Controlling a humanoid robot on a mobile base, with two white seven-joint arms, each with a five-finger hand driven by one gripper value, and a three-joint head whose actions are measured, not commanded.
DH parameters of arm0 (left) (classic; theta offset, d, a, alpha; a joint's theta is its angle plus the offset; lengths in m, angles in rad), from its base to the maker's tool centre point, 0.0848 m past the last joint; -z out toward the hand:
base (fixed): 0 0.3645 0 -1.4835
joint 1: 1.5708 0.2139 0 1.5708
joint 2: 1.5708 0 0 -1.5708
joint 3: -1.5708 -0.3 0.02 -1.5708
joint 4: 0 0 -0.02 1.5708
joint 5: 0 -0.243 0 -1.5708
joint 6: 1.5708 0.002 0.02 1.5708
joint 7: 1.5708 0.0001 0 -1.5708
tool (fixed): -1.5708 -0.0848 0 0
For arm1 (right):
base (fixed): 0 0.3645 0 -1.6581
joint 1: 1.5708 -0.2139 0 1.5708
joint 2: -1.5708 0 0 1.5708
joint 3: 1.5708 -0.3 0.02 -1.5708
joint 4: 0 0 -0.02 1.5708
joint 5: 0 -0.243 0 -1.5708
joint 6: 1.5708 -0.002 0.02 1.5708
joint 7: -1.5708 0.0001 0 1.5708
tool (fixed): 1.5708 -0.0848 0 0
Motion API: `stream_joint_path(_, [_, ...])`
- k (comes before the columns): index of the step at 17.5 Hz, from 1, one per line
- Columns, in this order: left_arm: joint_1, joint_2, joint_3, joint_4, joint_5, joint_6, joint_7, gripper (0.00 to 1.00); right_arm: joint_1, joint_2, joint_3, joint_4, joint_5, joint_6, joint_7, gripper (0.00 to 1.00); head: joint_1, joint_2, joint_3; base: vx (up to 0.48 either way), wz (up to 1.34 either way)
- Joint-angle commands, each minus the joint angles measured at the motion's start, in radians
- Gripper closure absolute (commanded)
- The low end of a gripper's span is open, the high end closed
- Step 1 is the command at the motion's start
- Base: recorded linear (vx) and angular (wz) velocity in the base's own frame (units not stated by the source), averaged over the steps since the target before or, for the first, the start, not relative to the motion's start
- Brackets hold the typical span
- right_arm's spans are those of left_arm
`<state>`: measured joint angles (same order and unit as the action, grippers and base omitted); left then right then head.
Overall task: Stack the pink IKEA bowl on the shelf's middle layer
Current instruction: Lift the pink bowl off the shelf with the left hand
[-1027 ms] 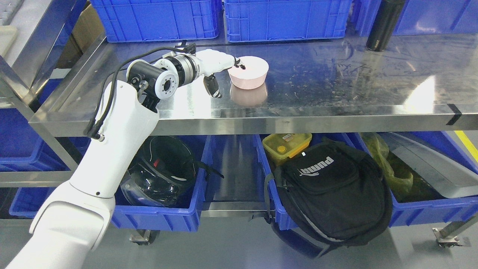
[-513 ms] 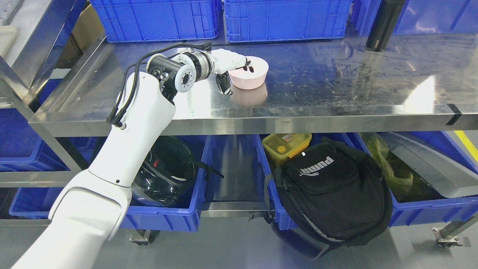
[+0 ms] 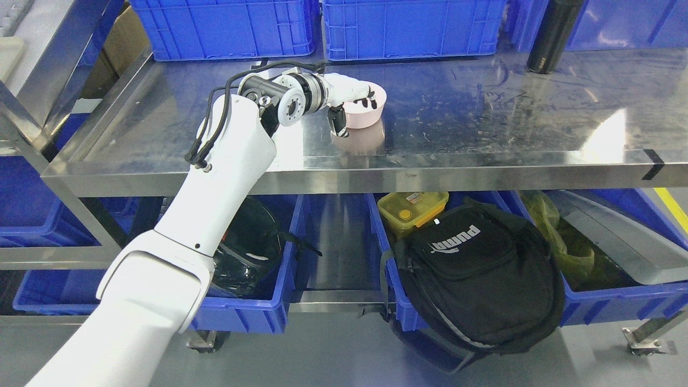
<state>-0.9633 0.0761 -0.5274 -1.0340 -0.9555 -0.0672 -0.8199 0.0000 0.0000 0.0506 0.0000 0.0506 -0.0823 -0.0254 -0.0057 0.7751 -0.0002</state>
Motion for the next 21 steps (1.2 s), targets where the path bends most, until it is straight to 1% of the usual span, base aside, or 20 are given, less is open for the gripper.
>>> stream_joint_path(1, [-0.020,-0.059,0.004,0.183,-0.020,-0.005,0.008,0.38,0.021,-0.017,0.000,-0.017,0.000,-0.001,-0.001,0.00,0.0000,0.000,0.000,0.000,0.00])
stream_joint_path(5, [-0.032,-0.059,0.032,0.198,-0.020,-0.008,0.011,0.53,0.021,-0.017,0.000,-0.017,0.000,-0.001,-0.001,0.00,0.0000,0.000,0.000,0.000,0.00])
stream_joint_path(9, [-0.034,-0.059,0.090,0.207,-0.020,-0.084,0.010,0.82,0.021,-0.017,0.000,-0.017,0.000,-0.001,-0.001,0.00,0.0000,0.000,0.000,0.000,0.00])
stream_joint_path(11, [-0.034,-0.059,0.122,0.212,-0.020,-0.112,0.008,0.89,0.021,-0.017,0.000,-0.017,0.000,-0.001,-0.001,0.00,0.0000,0.000,0.000,0.000,0.00])
stream_joint_path(13, [-0.028,-0.059,0.190,0.212,-0.019,-0.190,0.008,0.99,0.021,-0.017,0.000,-0.017,0.000,-0.001,-0.001,0.00,0.0000,0.000,0.000,0.000,0.00])
stream_joint_path(14, [-0.025,-0.059,0.229,0.212,-0.019,-0.230,0.008,0.99,0.021,-0.017,0.000,-0.017,0.000,-0.001,-0.001,0.00,0.0000,0.000,0.000,0.000,0.00])
stream_joint_path(16, [-0.008,-0.059,0.299,0.187,-0.014,-0.250,0.010,1.00,0.021,-0.017,0.000,-0.017,0.000,-0.001,-0.001,0.00,0.0000,0.000,0.000,0.000,0.00])
stream_joint_path(17, [-0.005,-0.059,0.319,0.163,-0.008,-0.259,0.010,0.99,0.021,-0.017,0.000,-0.017,0.000,-0.001,-0.001,0.00,0.0000,0.000,0.000,0.000,0.00])
stream_joint_path(18, [0.006,-0.059,0.358,0.125,-0.003,-0.291,0.008,0.99,0.021,-0.017,0.000,-0.017,0.000,-0.001,-0.001,0.00,0.0000,0.000,0.000,0.000,0.00])
stream_joint_path(20, [0.035,-0.059,0.465,0.076,0.003,-0.412,-0.002,0.99,0.021,-0.017,0.000,-0.017,0.000,-0.001,-0.001,0.00,0.0000,0.000,0.000,0.000,0.00])
stream_joint_path(21, [0.040,-0.059,0.498,0.056,0.003,-0.452,-0.005,0.98,0.021,-0.017,0.000,-0.017,0.000,-0.001,-0.001,0.00,0.0000,0.000,0.000,0.000,0.00])
